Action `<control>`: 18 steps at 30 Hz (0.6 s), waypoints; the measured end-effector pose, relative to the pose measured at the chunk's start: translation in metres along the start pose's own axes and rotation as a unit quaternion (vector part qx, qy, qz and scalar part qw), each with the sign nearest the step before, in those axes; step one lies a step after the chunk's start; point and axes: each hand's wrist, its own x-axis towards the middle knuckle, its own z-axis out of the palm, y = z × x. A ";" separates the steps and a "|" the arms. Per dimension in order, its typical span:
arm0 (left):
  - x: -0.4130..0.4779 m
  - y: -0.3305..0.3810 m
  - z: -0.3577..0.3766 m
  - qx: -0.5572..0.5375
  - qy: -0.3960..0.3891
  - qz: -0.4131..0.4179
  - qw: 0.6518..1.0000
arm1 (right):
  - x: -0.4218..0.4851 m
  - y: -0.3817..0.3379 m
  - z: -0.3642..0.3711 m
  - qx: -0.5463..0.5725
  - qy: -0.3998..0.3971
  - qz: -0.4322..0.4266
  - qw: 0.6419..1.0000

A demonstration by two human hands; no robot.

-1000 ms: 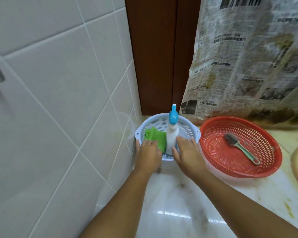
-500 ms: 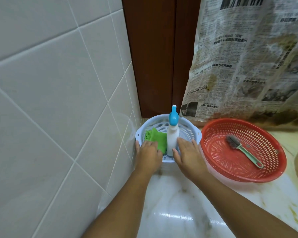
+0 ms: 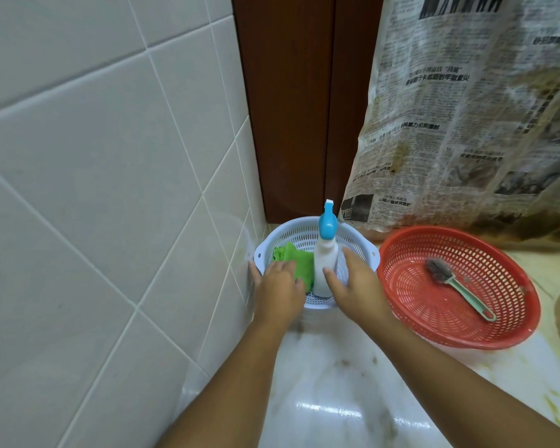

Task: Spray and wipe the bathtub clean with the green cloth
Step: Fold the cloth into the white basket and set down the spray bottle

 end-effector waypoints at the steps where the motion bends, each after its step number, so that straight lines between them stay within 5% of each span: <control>1: 0.003 0.003 -0.002 -0.007 0.016 0.002 1.000 | 0.006 -0.007 -0.004 0.025 0.015 0.026 0.999; 7: 0.029 0.030 -0.006 -0.212 -0.053 -0.045 0.975 | 0.044 -0.036 -0.019 0.052 0.054 0.079 0.994; 18: 0.043 0.045 0.009 -0.182 -0.085 -0.030 0.979 | 0.066 -0.051 -0.016 -0.067 0.057 0.060 0.994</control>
